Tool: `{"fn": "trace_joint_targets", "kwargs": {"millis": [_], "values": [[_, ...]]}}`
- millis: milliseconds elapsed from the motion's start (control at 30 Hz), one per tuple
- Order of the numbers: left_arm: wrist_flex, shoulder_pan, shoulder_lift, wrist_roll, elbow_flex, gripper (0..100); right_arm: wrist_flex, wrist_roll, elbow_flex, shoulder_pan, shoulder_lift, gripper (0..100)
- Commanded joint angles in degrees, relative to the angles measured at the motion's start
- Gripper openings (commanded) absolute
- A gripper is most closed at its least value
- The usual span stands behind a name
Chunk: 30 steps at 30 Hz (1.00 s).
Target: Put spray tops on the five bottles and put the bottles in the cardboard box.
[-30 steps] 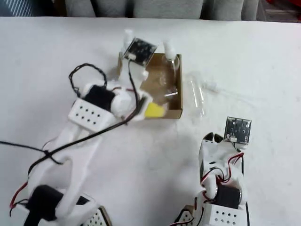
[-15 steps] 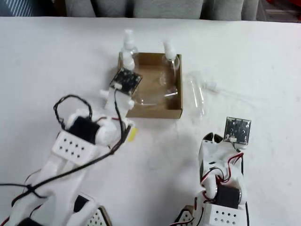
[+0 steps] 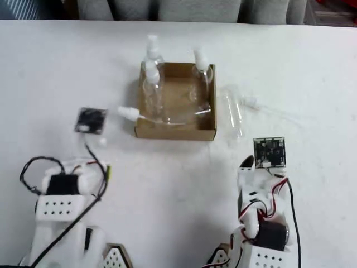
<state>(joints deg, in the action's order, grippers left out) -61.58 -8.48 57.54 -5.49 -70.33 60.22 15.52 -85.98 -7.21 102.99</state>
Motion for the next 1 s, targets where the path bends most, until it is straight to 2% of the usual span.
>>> {"fn": "trace_joint_targets", "kwargs": {"millis": [0,267,367,500,733,967], "values": [[7.56,-7.43,-0.4,0.44,-2.9,8,0.4,2.73,8.0,4.79,-2.86,1.6],[13.8,-9.19,-13.76,0.53,0.62,8,0.22,3.6,26.99,13.93,-29.85,2.1],[16.18,-10.07,-20.35,0.53,3.08,8,0.4,13.1,33.49,18.24,-39.34,2.2],[18.9,-11.12,-26.24,0.26,4.92,8,2.07,24.35,43.87,20.35,-51.47,2.2],[19.08,-11.3,-27.03,0.0,4.66,8,10.07,41.49,64.35,24.31,-73.45,2.4],[19.08,-11.47,-27.38,-0.09,4.57,8,17.89,61.45,78.51,27.47,-90.24,16.3]]}}
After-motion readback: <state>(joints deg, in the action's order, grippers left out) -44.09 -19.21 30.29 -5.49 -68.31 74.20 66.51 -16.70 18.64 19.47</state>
